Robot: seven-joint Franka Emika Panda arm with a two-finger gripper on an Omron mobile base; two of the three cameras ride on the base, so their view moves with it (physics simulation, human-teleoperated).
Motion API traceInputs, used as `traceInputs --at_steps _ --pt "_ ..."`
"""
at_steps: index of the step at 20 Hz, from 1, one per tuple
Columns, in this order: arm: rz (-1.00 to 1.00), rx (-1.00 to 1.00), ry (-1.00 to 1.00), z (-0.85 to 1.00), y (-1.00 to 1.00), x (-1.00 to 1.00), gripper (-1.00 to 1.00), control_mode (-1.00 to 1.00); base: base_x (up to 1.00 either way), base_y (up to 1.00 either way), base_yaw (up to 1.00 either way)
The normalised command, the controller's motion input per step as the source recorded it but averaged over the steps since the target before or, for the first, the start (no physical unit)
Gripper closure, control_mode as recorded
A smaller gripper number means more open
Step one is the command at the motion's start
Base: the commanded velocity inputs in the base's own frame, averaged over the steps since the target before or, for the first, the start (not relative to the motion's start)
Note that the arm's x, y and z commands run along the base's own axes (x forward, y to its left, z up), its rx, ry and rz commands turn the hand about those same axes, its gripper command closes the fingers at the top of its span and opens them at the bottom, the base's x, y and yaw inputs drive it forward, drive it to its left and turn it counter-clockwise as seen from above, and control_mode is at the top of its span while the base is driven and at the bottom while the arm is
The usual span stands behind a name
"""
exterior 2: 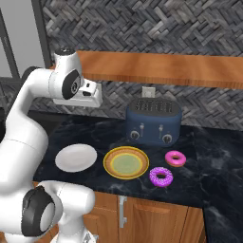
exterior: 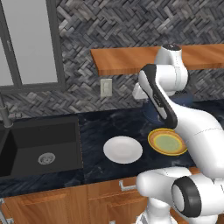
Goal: Place the pastries on the plates.
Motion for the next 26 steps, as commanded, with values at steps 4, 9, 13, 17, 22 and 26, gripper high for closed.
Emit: traceInputs --at_steps 4,9,13,17,22,26 --pt "0.00 -0.01 0.00 0.00 0.00 0.00 -1.00 -1.00 0.00 0.00 0.00" --pt "-0.04 0.00 0.00 -0.16 -0.68 -0.22 -1.00 -1.00 0.00 0.00 0.00" --pt "-0.12 0.00 0.03 -0.44 -1.00 -0.54 -1.00 -1.00 0.00 0.00 0.00" --pt "-0.13 0.00 0.06 -0.55 -1.00 -0.59 -1.00 -1.00 0.00 0.00 0.00" --pt "-0.11 0.00 0.05 -0.46 -0.90 -0.37 -1.00 -1.00 0.00 0.00 0.00" --pt "-0.03 0.00 0.01 -0.31 -0.63 -0.13 -1.00 -1.00 0.00 0.00 0.00"
